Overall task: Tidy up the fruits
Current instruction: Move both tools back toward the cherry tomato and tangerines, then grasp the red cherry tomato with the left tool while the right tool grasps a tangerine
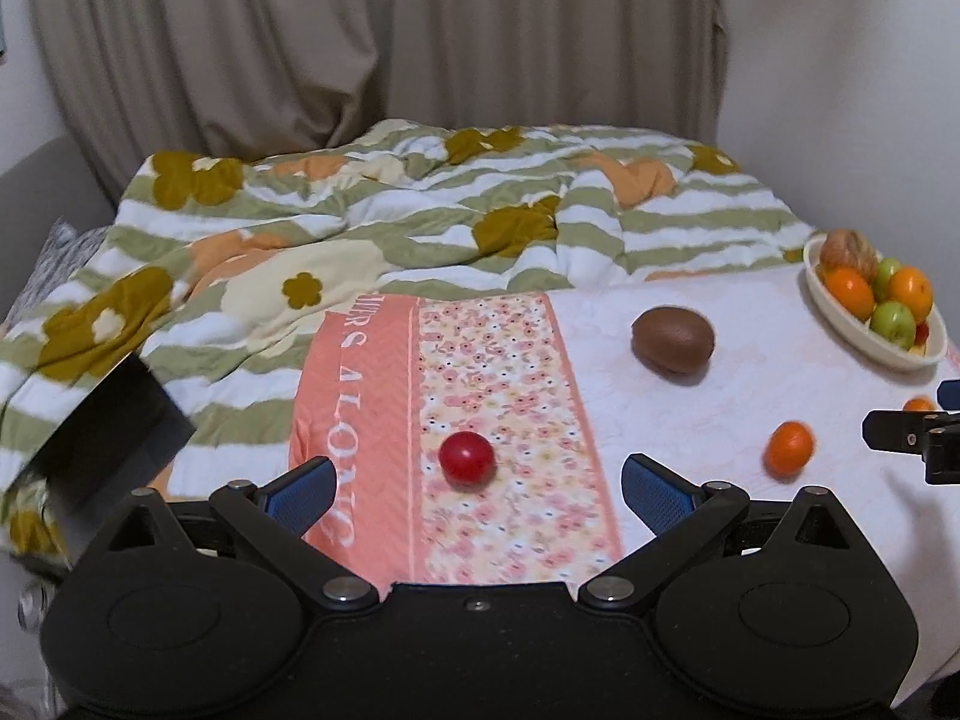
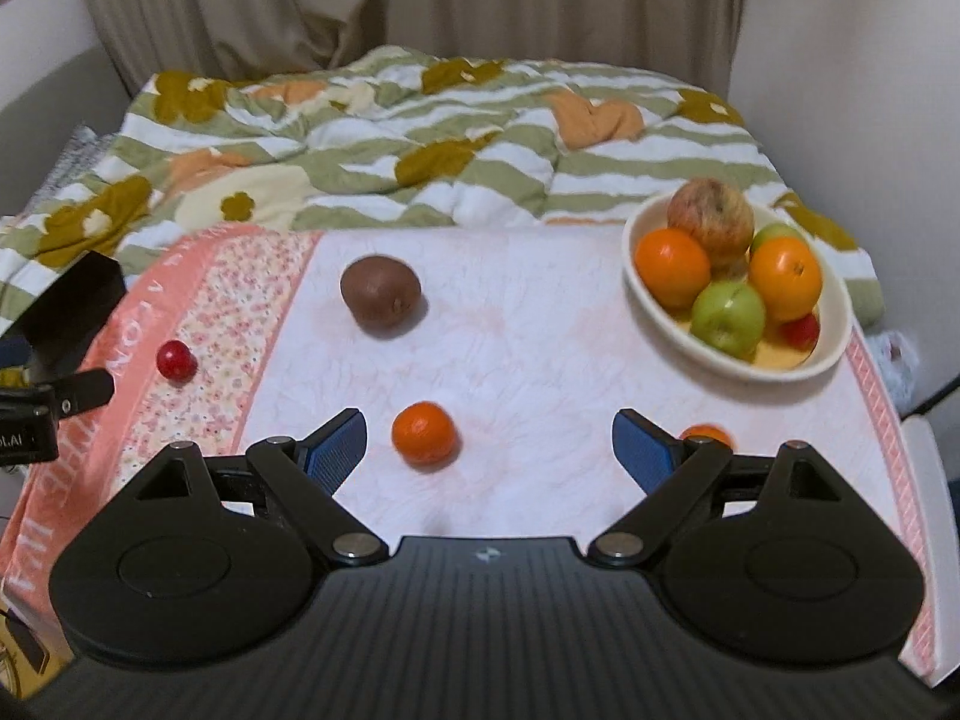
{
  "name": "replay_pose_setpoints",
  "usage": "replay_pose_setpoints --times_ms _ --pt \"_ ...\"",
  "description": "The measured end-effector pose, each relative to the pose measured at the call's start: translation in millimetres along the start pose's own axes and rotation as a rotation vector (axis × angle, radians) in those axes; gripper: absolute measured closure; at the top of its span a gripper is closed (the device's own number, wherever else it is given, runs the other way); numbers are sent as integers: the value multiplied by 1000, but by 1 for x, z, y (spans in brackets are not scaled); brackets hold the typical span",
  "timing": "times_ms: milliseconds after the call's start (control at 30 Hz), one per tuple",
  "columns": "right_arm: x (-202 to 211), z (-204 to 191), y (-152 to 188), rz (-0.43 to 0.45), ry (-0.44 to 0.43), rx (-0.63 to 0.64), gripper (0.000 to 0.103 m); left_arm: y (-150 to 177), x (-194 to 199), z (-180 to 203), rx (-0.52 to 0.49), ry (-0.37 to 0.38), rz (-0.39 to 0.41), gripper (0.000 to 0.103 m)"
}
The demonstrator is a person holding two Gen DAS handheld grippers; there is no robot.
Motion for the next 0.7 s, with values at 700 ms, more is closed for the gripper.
replay_pose_setpoints --times_ms 700 --pt "-57 -40 10 -67 7 21 2 4 -90 -11 -126 88 -112 39"
Point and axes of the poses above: each gripper's, at about its wrist camera, not at the fingertips, and x roughly against the way its jaws point, z to its right, y to its underside, the point moved 4 cm from there along -x, roughly the way its jaws point, and after that the axes turned 8 degrees about x, right-handed, at the moved point
